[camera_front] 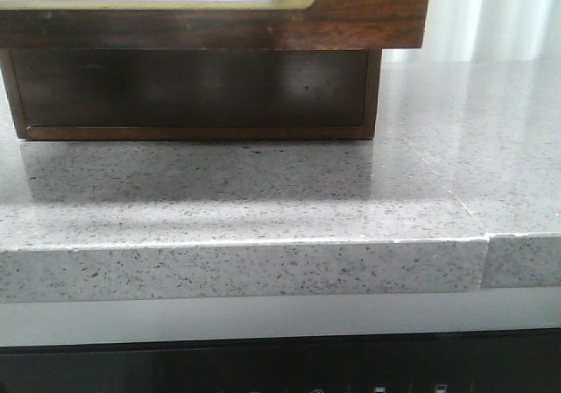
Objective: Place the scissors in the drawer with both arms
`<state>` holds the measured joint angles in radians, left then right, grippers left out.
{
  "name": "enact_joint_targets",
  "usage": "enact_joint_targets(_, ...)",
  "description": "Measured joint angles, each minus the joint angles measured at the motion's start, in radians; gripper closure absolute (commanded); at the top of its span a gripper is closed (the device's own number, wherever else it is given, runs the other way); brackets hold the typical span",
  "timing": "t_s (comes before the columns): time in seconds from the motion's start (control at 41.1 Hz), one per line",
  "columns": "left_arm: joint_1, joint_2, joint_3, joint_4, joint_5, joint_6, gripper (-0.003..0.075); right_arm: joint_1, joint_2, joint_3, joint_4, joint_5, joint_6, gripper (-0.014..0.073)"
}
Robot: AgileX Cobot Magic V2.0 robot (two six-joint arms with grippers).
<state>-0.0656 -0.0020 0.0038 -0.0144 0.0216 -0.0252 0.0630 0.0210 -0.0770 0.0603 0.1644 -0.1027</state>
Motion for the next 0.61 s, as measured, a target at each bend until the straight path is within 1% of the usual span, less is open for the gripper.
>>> enact_joint_targets(0.17,0.000,0.000,0.000,0.000,0.000,0.000,0.0741,-0.003,-0.031,0.100,0.000,-0.088,0.000,0.0662)
enact_joint_targets(0.511,0.000,0.000,0.000,0.000,0.000,0.000,0.0741,-0.003,-0.031,0.103,0.000,-0.112,-0.001,0.0662)
enact_joint_targets(0.608,0.000,0.000,0.000,0.000,0.000,0.000,0.0741,-0.003,-0.031,0.103,0.000,-0.112,0.033,0.0662)
